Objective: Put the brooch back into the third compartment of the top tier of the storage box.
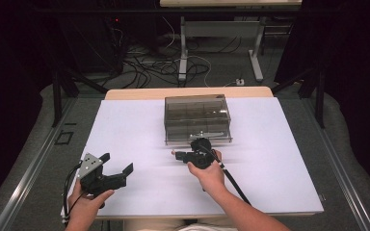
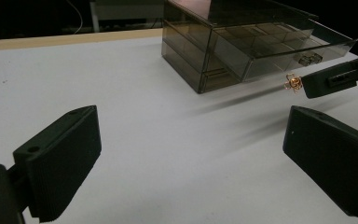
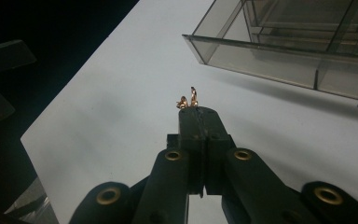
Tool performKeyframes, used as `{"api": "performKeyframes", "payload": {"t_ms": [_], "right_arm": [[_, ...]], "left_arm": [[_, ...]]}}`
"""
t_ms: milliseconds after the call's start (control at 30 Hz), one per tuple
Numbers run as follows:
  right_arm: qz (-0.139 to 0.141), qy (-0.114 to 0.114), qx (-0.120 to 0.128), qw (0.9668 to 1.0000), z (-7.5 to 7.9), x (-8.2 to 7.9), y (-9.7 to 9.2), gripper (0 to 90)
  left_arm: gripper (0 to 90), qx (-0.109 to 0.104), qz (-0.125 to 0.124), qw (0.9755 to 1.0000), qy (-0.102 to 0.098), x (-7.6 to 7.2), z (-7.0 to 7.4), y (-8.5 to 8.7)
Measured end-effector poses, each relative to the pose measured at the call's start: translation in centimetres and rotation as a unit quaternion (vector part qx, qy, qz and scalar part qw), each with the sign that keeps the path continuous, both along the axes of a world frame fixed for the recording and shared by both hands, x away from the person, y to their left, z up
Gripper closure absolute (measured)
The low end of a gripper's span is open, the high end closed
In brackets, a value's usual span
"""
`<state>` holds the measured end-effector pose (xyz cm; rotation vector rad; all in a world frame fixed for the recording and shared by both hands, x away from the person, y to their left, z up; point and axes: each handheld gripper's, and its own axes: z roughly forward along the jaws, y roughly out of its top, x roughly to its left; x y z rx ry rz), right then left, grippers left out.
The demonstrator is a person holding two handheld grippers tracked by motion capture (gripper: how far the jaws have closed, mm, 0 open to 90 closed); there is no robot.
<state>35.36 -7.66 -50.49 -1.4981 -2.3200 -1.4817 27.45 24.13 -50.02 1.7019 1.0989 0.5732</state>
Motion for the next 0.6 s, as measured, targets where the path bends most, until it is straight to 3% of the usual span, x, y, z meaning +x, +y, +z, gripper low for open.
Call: {"api": "performKeyframes", "payload": {"t_ms": [600], "right_arm": [[-0.020, -0.009, 0.014, 0.9997, 2.2, 1.0, -1.0, 89.6]], "left_arm": [[4.2, -0.004, 0.002, 1.0000, -0.002, 0.0, 0.0, -0.1]]}}
